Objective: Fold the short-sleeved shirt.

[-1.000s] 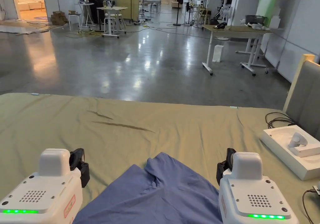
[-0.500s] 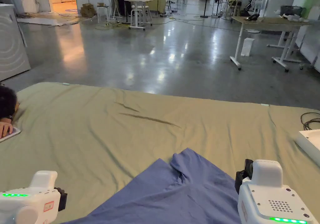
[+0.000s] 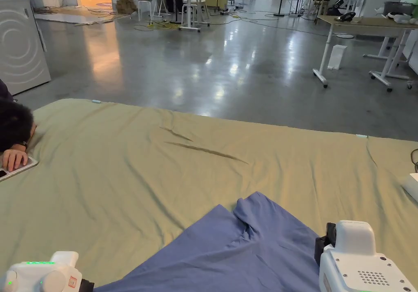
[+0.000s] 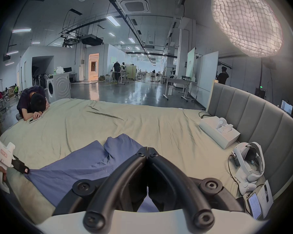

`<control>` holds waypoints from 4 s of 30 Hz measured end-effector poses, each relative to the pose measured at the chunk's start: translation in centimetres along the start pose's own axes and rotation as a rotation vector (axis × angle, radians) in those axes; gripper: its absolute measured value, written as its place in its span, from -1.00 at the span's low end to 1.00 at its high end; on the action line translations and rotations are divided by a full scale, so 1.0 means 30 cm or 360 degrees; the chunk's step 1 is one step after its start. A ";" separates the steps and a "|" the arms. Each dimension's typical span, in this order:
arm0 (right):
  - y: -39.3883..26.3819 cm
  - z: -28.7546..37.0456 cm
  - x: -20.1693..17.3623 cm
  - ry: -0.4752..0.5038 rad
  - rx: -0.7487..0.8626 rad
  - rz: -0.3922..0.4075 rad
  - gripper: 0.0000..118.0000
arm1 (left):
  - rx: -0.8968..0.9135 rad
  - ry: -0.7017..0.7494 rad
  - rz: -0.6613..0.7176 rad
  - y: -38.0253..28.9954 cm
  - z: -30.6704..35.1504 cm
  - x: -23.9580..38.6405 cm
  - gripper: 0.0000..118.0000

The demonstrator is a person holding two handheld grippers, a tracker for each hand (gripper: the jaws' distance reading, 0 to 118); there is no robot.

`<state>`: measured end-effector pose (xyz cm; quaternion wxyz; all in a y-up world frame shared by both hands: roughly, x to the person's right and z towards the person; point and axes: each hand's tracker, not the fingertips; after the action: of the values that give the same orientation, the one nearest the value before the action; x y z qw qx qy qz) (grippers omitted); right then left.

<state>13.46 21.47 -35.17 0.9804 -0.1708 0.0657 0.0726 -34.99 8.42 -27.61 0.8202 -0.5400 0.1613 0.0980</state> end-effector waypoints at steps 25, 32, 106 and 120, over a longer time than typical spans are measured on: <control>0.053 -0.720 0.130 0.0256 -0.0809 0.0101 0.22 | 0.0426 -0.0157 0.0088 -0.066 0.141 0.025 -0.94; -0.017 -1.019 0.106 0.0330 -0.1159 0.0288 0.25 | 0.0468 -0.0140 0.0103 -0.056 0.206 0.061 -0.94; 1.183 -0.185 0.600 -0.0284 0.0421 -0.0013 -0.95 | 0.1431 -0.0212 -0.0160 1.117 1.166 0.426 -0.94; 1.380 -0.423 0.581 -0.0341 0.0484 0.0006 -0.95 | 0.1533 -0.0175 -0.0189 1.398 1.194 0.496 -0.94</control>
<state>22.44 57.72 -63.15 0.9962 -0.0119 -0.0286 0.0813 -29.53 57.75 -55.89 0.9883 -0.1014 0.1137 -0.0062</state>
